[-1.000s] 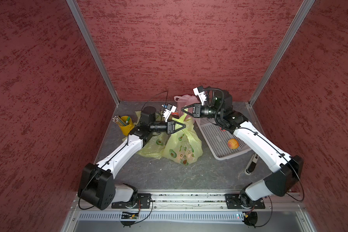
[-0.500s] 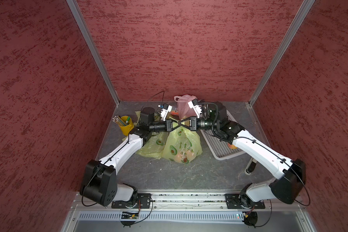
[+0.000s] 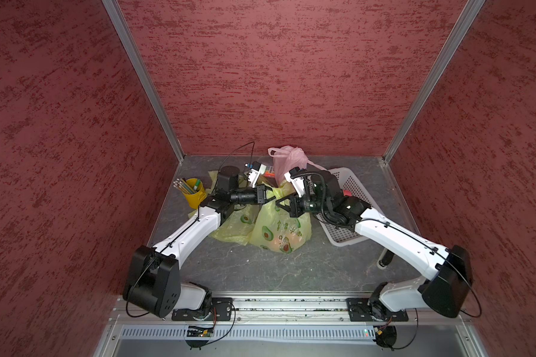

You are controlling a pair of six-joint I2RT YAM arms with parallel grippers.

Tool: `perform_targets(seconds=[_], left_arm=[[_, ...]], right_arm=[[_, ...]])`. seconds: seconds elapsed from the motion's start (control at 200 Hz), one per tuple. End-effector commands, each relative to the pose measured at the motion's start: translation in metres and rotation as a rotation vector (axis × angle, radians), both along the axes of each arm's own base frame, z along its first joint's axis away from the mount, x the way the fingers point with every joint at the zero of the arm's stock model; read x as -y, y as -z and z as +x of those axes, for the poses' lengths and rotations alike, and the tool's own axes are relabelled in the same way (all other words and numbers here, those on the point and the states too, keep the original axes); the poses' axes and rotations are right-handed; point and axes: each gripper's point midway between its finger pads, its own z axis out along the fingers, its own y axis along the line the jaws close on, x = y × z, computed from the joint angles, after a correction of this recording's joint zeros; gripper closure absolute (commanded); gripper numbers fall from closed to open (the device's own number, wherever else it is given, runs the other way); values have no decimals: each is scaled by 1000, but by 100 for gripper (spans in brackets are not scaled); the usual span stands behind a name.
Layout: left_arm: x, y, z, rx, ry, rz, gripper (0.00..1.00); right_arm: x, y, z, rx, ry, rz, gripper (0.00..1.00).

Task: Place the peach into a plastic bag & tie a knot
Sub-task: Cross the plastic bag at the center of the board.

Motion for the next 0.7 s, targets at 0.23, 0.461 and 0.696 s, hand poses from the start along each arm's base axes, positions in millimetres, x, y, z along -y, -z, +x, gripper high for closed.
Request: perform_targets(seconds=[0.23, 0.461, 0.696], left_arm=[[1, -6, -12, 14, 30, -1, 97], [-2, -3, -21, 14, 43, 11, 80], [-3, 2, -23, 6, 44, 13, 74]], right_arm=[[11, 45, 26, 39, 108, -206, 100], [6, 26, 33, 70, 121, -159, 100], [3, 23, 30, 60, 97, -137, 100]])
